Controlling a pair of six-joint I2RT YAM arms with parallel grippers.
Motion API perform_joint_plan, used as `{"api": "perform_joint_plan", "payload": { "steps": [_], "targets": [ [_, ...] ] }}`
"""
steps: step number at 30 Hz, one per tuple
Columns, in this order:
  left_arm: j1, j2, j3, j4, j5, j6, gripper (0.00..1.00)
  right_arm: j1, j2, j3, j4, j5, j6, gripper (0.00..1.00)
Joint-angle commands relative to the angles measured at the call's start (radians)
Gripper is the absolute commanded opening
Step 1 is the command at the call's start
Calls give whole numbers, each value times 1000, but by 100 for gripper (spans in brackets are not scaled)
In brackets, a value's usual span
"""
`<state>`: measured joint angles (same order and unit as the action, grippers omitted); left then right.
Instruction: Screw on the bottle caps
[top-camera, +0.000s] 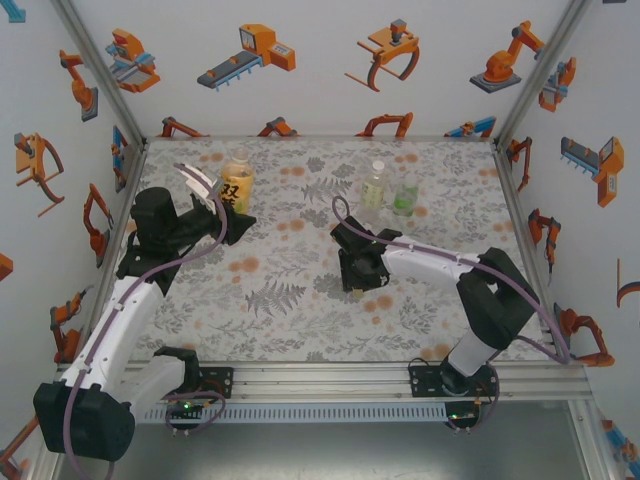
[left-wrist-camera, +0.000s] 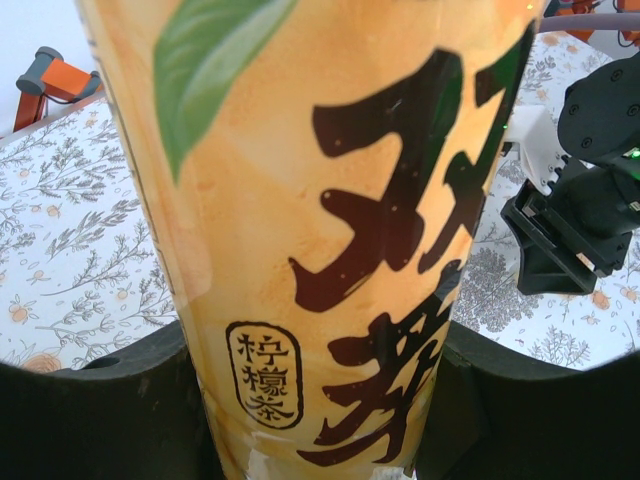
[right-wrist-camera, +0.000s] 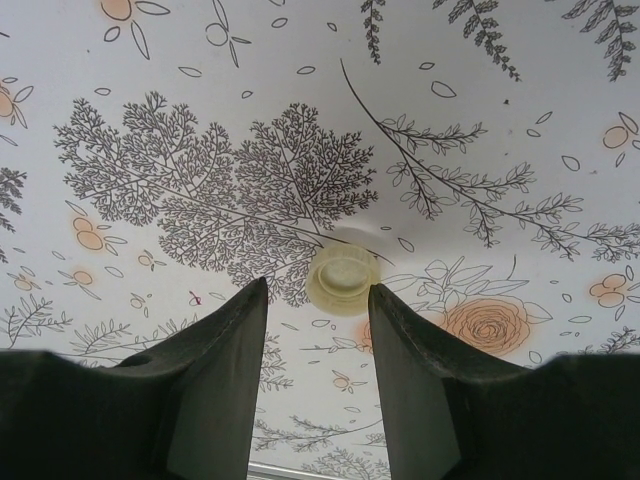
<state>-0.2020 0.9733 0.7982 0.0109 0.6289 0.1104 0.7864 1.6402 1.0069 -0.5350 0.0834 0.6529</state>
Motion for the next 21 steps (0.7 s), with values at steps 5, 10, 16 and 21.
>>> {"api": "perform_joint_plan", "payload": {
  "steps": [5,10,16,21],
  "targets": [
    [6,2,22,14,23,7,13,-3,17,20,-26,15,-18,45],
    [6,2,22,13,20,8,13,-3,15,22,-29,16,-19,45],
    [6,2,22,13,19,8,13,-3,8,25,-36,26,-21,46],
    [6,1,21,13,19,6,13,-3,4,26,-37,30,-24,47]
  ]
}}
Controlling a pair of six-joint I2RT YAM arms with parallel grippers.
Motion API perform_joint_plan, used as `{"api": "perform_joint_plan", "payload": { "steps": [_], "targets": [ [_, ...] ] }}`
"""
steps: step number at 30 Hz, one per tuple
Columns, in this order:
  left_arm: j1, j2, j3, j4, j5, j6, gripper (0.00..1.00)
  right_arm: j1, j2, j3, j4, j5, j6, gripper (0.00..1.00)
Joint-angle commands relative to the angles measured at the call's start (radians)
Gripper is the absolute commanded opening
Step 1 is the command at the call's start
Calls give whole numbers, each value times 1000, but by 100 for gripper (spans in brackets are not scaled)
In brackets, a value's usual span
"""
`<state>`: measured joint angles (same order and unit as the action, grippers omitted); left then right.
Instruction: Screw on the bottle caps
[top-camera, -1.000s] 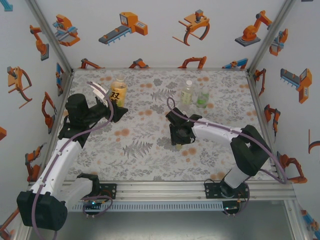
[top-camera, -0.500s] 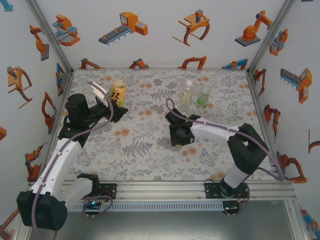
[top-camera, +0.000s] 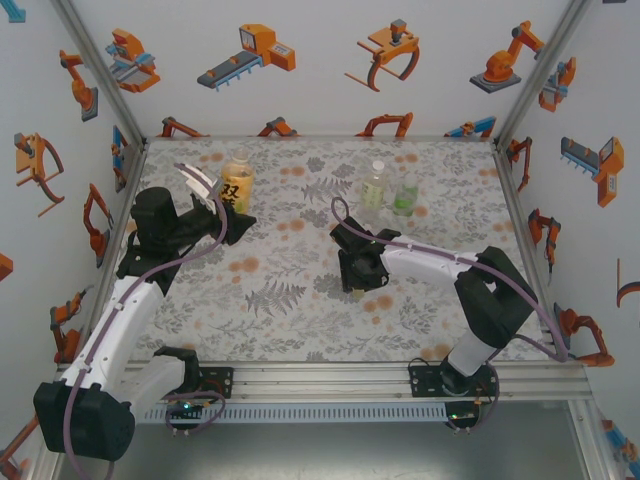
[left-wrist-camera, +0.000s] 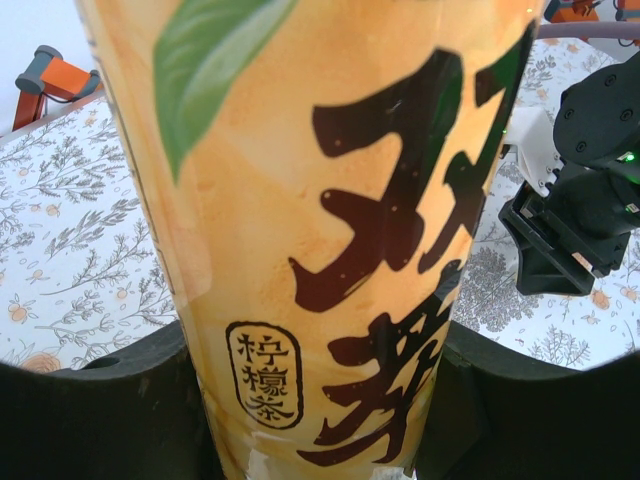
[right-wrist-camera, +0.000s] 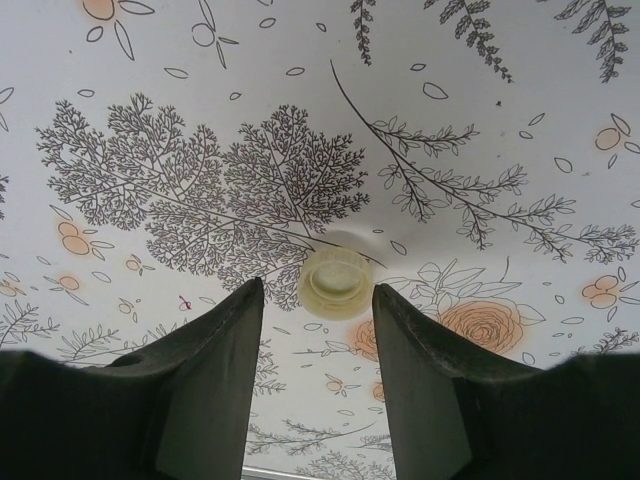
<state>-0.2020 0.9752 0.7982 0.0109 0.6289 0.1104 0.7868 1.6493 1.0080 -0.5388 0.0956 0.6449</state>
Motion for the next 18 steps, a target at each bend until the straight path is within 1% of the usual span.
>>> {"api": "perform_joint_plan", "payload": {
  "steps": [1,10,18],
  "targets": [
    [6,-1,20,15,19,5,13,-3,-5,24,-32,16,-17,47],
    [6,-1,21,14,21,5,14,-4,9,22,-15,0,-19,47],
    [6,-6,20,13,13,5,16,-3,25,16,-10,-9,-13,46]
  ]
}}
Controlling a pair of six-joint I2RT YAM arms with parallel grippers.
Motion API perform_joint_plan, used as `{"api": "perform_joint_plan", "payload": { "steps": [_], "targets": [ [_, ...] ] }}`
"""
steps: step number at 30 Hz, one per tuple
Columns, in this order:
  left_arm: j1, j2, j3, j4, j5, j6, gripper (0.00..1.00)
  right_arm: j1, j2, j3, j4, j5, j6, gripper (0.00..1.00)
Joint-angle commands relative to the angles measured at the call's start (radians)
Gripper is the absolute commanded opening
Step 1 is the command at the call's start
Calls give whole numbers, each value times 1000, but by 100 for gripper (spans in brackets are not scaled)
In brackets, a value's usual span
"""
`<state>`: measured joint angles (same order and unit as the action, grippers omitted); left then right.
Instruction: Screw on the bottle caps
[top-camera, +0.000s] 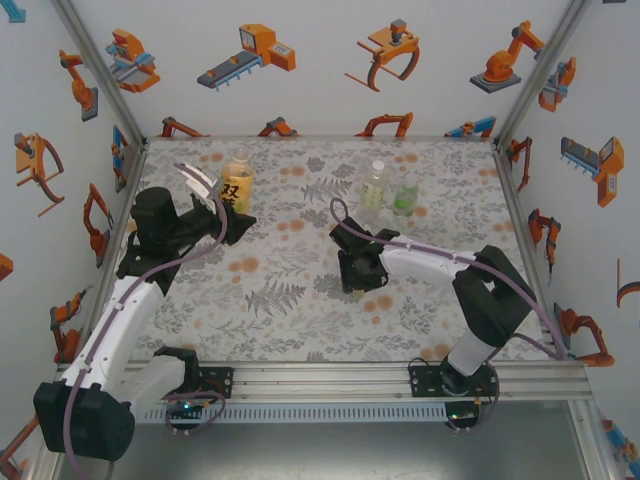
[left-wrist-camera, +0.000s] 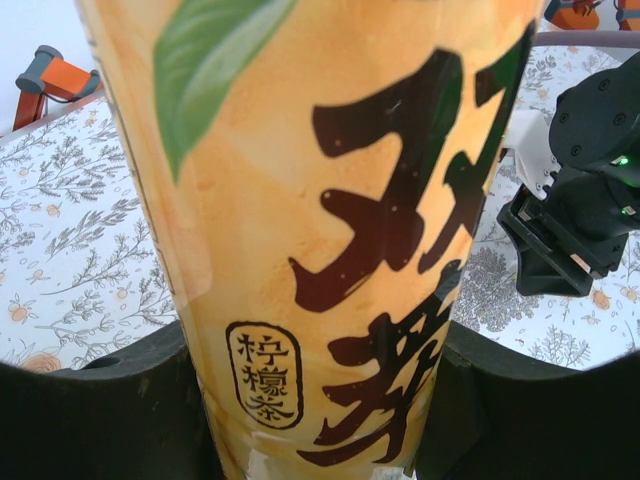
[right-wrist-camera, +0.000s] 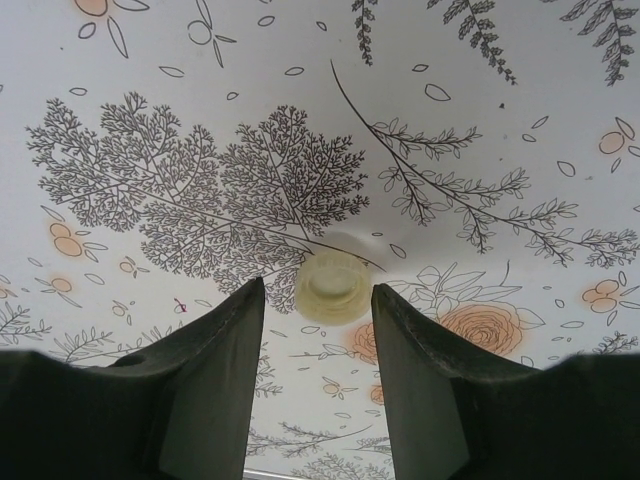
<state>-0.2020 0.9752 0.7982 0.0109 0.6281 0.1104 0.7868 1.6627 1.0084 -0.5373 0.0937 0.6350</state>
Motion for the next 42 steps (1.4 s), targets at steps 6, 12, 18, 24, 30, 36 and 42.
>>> {"api": "perform_joint_plan", "payload": {
  "steps": [6,12,18,24,30,36,42],
  "targets": [
    [6,-9,17,16,10,6,18,-3,20,0,3,-13,1,45],
    [6,-9,18,15,8,6,18,-3,18,-4,-1,-13,2,44],
    [6,-8,21,14,12,5,18,-4,-26,33,-32,-2,-2,44],
    [6,-10,21,12,10,6,18,-3,-38,44,-17,-30,-1,43],
    [6,-7,24,6,13,5,18,-4,-7,56,-26,-29,-6,42],
    [6,-8,22,5,6,6,18,-4,20,52,-38,-12,-6,44],
    [6,-1,26,2,10,4,18,-3,31,40,-20,-28,-7,43]
  ]
}}
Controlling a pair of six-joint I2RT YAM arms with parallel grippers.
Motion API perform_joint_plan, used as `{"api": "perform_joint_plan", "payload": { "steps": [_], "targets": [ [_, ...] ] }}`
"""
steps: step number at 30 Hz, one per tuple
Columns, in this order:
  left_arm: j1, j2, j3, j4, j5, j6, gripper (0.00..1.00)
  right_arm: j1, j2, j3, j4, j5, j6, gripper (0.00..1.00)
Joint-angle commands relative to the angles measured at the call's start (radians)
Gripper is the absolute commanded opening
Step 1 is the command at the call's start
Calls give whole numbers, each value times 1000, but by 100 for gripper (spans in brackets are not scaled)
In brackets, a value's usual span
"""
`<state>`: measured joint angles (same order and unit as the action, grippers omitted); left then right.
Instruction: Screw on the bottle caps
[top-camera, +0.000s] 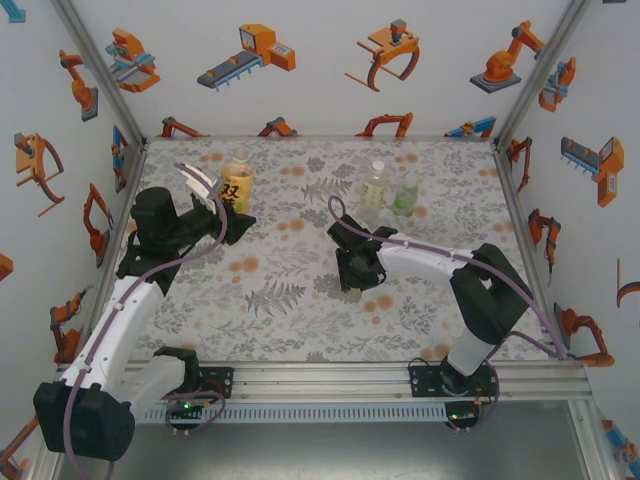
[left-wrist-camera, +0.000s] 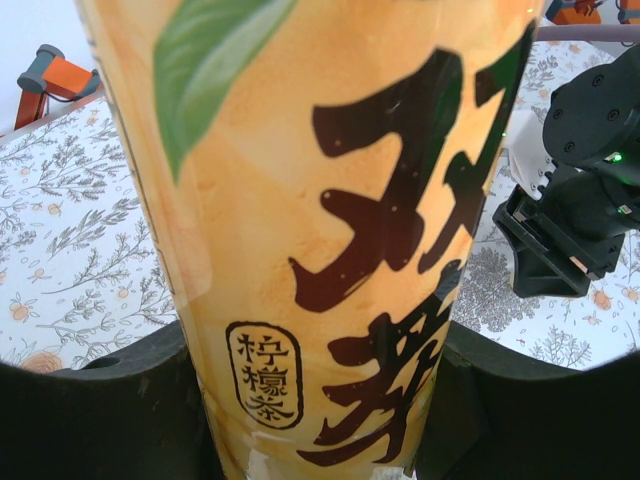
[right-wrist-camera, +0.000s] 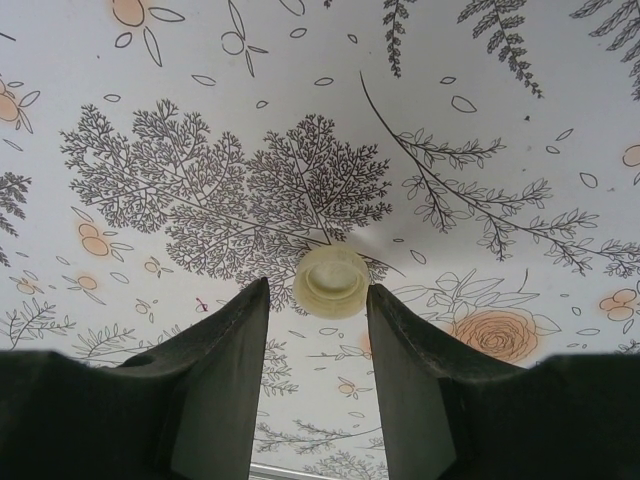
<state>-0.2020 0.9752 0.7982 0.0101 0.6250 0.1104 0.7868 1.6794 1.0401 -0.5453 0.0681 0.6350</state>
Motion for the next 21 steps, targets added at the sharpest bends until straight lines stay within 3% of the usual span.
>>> {"api": "perform_joint_plan", "payload": {
  "steps": [1,17,21],
  "targets": [
    [6,0,26,3,12,5,18,-3,15,9,-10,-5,-7,43],
    [6,5,27,-2,9,6,19,-3,35,-16,15,-16,0,41],
    [6,4,27,3,9,4,19,-3,36,-30,27,-19,5,37]
  ]
}}
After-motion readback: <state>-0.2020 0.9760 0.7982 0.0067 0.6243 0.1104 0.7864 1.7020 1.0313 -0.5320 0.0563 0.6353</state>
